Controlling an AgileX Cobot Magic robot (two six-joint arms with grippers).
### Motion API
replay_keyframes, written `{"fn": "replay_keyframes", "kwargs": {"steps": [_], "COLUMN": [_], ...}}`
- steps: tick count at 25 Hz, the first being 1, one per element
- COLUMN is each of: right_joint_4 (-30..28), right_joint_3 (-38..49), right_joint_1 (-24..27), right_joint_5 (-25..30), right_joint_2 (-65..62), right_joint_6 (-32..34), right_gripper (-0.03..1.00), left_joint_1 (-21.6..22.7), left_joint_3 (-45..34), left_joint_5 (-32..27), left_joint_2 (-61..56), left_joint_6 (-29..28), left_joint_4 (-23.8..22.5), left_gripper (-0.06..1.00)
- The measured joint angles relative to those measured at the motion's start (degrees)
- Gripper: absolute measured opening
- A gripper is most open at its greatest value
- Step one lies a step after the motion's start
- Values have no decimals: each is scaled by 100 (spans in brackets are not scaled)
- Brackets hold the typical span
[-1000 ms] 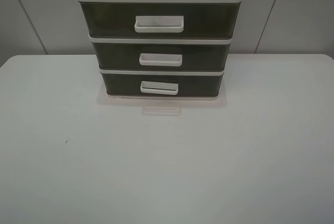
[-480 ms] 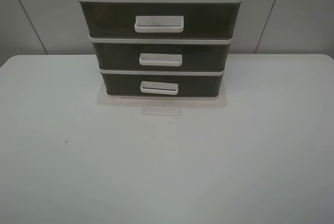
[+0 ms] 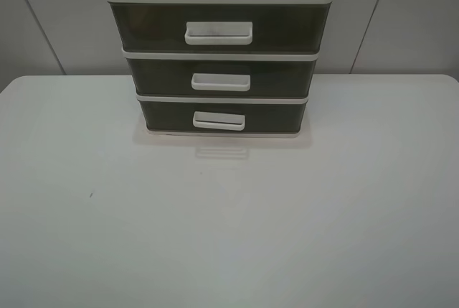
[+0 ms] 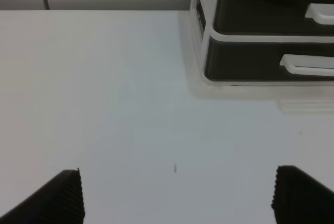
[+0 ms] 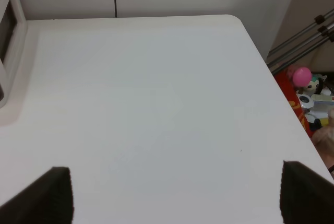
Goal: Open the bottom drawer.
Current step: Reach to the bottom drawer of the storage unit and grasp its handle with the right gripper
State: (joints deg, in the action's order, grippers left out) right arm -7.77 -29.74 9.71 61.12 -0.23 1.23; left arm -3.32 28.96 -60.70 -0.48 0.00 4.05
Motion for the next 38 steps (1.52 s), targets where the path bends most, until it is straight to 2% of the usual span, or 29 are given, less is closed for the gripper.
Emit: {"fn": "replay_keyframes", "kwargs": {"steps": [3,6,11,14,16,19,30,38], "right_joint_4": [0,228,956,1139,1166,1200,1179,777], "right_joint_3": [0,-38,-356,-699,-946,-1190,-1262,-1262], "right_joint_1": [-85,-424,-1224,-1622,-1845,-2286,-4251,-5015], "right_joint_5": [0,0,-16,262,616,839,874,757], "right_joint_2": [0,211,1048,1699,2130,2697,3805,4487], "right_joint_6": [0,-67,-955,-1406,-1606,-1793,-1838,-1512], "right_gripper": [78,78,78,78,78,78,78,78], "left_joint_1": [0,0,0,0,0,0,0,0], "left_joint_3": [0,0,0,0,0,0,0,0], "left_joint_5": [0,0,0,0,0,0,0,0], "left_joint_2": [0,0,0,0,0,0,0,0], "left_joint_6": [0,0,0,0,0,0,0,0], "left_joint_4": [0,0,0,0,0,0,0,0], "left_gripper": [74,74,74,74,74,74,74,74]}}
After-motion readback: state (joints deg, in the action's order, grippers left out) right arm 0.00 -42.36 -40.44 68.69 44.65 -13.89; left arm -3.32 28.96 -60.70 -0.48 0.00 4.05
